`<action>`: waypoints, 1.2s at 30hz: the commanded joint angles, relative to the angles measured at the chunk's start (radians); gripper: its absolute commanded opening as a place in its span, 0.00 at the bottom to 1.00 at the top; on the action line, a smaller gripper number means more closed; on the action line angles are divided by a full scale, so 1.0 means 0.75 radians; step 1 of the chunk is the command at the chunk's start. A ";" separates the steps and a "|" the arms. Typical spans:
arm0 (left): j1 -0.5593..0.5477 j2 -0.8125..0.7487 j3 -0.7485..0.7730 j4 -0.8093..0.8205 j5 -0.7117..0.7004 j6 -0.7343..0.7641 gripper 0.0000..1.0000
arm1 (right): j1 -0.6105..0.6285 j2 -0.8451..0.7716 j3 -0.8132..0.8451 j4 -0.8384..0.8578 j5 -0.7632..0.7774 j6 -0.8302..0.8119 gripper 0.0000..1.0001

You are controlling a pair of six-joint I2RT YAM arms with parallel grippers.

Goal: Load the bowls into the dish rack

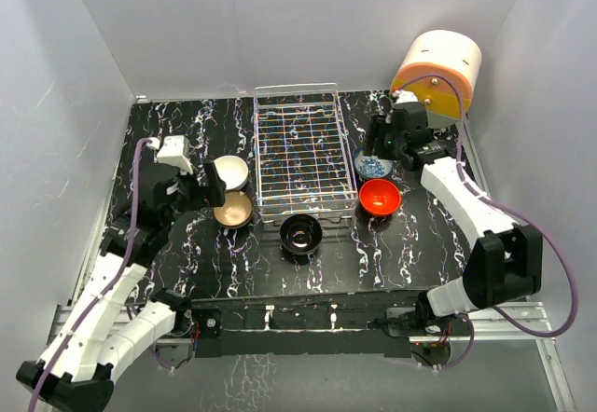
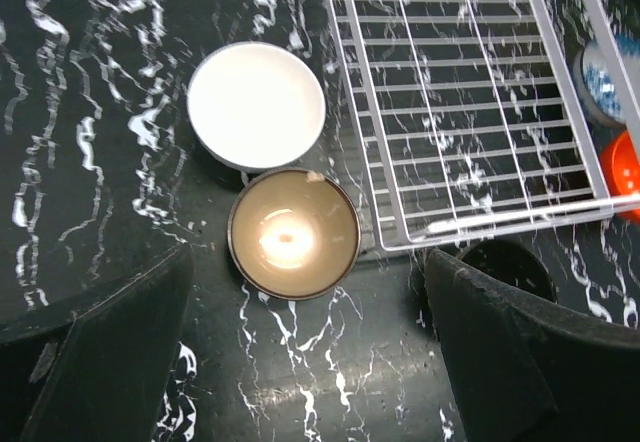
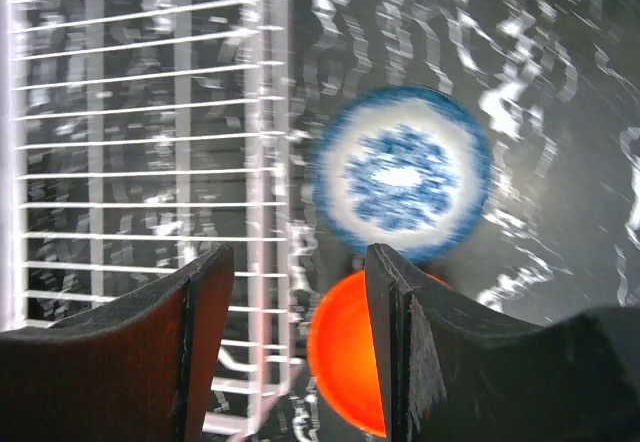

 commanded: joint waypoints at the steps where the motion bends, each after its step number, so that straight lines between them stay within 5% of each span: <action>1: -0.006 -0.118 0.119 -0.061 -0.205 -0.038 0.97 | 0.180 -0.080 0.122 -0.001 -0.020 -0.044 0.57; 21: -0.006 -0.314 0.144 -0.199 -0.286 -0.126 0.97 | 1.439 -0.317 -0.039 -0.181 0.362 0.059 0.60; 36: -0.006 -0.379 0.174 -0.256 -0.265 -0.167 0.97 | 1.508 0.053 -0.130 -0.026 0.667 -0.050 0.61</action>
